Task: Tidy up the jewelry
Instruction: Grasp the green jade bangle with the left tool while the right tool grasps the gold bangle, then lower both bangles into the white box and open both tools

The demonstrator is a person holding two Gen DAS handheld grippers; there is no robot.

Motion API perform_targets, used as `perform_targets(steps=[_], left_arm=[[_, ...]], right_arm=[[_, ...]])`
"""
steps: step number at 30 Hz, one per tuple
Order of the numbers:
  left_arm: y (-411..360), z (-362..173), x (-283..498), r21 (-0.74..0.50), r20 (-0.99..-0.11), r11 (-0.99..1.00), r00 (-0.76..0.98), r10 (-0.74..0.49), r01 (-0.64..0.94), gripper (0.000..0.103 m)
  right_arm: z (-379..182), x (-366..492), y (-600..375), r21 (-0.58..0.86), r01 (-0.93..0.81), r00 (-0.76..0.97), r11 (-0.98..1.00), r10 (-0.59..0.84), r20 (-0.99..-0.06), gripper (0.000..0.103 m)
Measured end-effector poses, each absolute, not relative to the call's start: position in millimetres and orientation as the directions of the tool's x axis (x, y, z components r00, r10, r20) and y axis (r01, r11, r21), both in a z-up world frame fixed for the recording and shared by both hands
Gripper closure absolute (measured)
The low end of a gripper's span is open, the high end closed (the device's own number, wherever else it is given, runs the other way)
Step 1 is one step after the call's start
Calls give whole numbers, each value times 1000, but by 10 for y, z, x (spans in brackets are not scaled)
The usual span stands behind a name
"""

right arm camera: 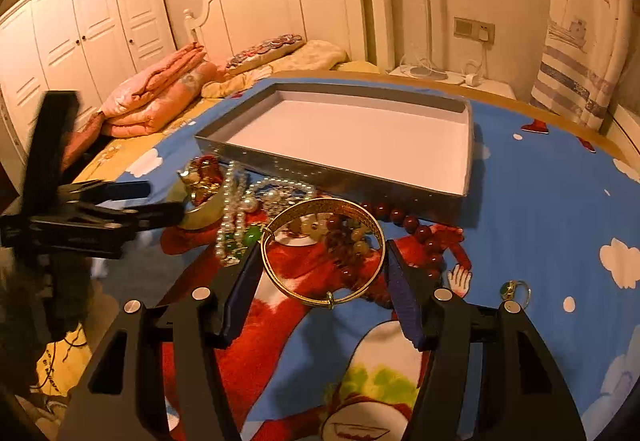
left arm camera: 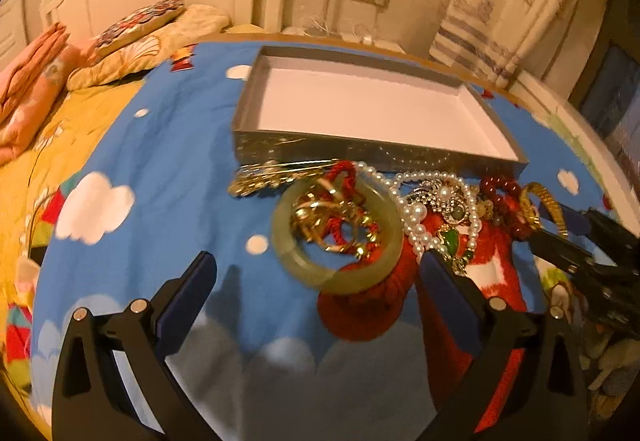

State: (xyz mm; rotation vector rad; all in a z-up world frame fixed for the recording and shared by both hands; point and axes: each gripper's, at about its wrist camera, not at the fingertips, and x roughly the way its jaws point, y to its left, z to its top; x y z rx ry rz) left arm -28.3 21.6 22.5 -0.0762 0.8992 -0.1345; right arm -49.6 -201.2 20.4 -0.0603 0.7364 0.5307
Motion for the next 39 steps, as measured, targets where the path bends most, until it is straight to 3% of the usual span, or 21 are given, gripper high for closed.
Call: perform_targets(steps=[9,11,17,23,39], left_arm=[[28,50,63,4,-824,990,562,-75,139,9],[-20,68,89,7,-813,985,574,-96,174,25],[-26,102,-28,-1,-783,984,612,-111,177,25],[65,378,-326,-27,-699,986,702,-135,163,25],[1,416,-436,-27,-691,983,707,-151,183,25]], right_arm=[[211,-506,-2105,169,-465,619,869,455,-640,44],[210,-509,-2114,170,-464,622,869,456,-637,44],[219,-549,-2103,161,-470,635,868,458,-622,44],[232,-551,-2130,170,-473,636,864,469,-613,44],[240,-506,-2155,182,-469,629,864,471,-618,44]])
